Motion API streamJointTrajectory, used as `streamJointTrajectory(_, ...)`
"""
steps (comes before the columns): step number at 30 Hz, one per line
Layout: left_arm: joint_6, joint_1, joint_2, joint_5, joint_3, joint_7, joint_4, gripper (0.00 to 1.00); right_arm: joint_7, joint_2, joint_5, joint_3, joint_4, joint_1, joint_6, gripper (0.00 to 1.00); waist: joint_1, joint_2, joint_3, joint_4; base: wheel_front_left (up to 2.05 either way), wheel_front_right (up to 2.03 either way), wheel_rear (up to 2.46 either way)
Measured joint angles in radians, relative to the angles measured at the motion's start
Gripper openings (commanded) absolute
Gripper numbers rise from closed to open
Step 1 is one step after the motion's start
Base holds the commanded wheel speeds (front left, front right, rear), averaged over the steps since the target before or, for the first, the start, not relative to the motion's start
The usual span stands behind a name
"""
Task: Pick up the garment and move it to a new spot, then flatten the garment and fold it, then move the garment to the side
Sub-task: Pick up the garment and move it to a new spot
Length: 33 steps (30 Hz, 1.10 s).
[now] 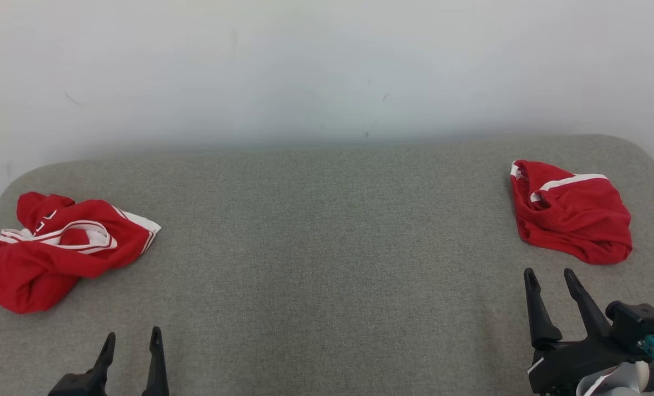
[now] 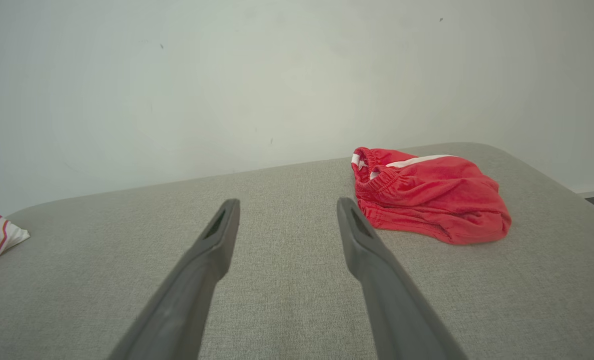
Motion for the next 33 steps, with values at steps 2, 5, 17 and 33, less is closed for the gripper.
streamJointTrajectory(2,0.000,0.000,-0.003,0.001,0.002,0.000,-0.002,1.00,0.008,0.001,-0.007,-0.005,-0.001,0.000,0.000,1.00,0.0000,0.0000,0.001,0.001,0.00,0.00,0.00)
streamJointTrajectory(5,0.000,0.000,-0.009,0.001,0.012,0.000,-0.005,1.00,0.013,0.002,-0.015,-0.009,-0.002,0.001,0.000,1.00,0.0000,0.0000,0.001,0.001,0.00,0.00,0.00)
streamJointTrajectory(17,0.000,-0.001,-0.018,0.009,0.005,0.000,-0.013,1.00,0.032,0.008,-0.028,-0.026,-0.009,0.004,0.000,1.00,0.0000,0.0000,-0.003,0.012,0.00,0.00,0.00)
streamJointTrajectory(33,0.000,-0.005,-0.019,0.018,-0.002,0.018,-0.009,1.00,0.052,0.015,-0.041,-0.041,-0.029,0.043,0.000,1.00,0.0000,0.0000,-0.001,0.107,0.00,0.00,0.00)
